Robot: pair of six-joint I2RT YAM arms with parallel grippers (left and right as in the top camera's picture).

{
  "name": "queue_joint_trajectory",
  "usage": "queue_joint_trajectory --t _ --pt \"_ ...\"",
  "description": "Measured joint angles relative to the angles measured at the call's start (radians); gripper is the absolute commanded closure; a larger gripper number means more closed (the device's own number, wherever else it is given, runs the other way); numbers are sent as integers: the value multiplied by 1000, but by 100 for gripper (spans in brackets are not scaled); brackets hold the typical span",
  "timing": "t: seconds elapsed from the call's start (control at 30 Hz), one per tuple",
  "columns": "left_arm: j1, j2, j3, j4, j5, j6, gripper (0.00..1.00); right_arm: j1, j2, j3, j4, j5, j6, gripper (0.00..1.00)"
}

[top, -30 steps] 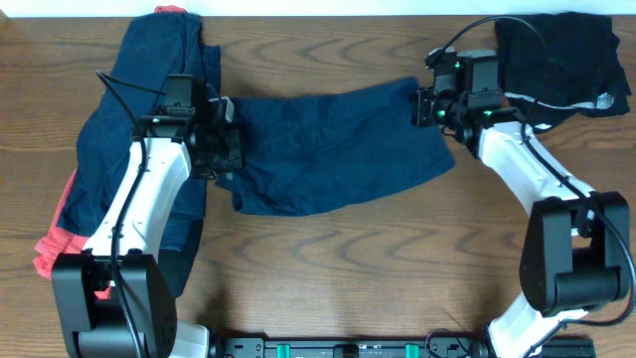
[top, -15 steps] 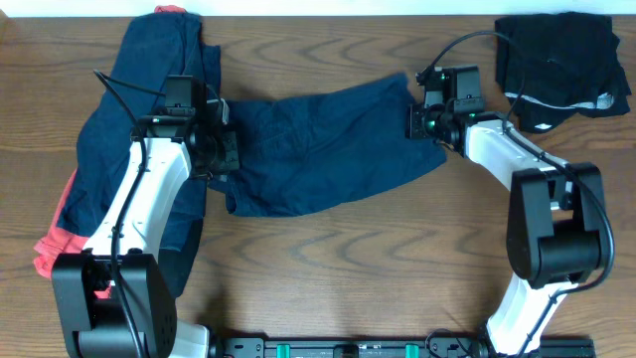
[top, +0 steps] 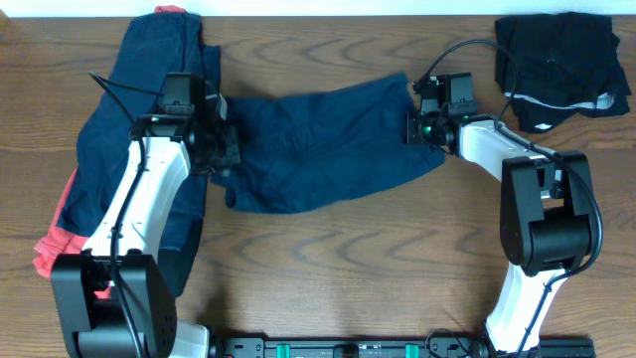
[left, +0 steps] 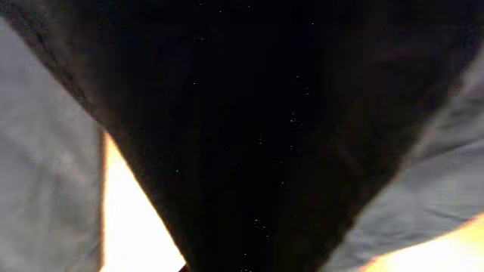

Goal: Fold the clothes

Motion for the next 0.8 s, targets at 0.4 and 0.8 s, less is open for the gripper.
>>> queue_joint_trajectory --t 0.4,0.8 --pt "-170 0 10 307 121 -161 94 1 24 23 9 -8 1 99" --pt "-354 0 15 599 83 -309 94 11 44 40 25 -15 9 99"
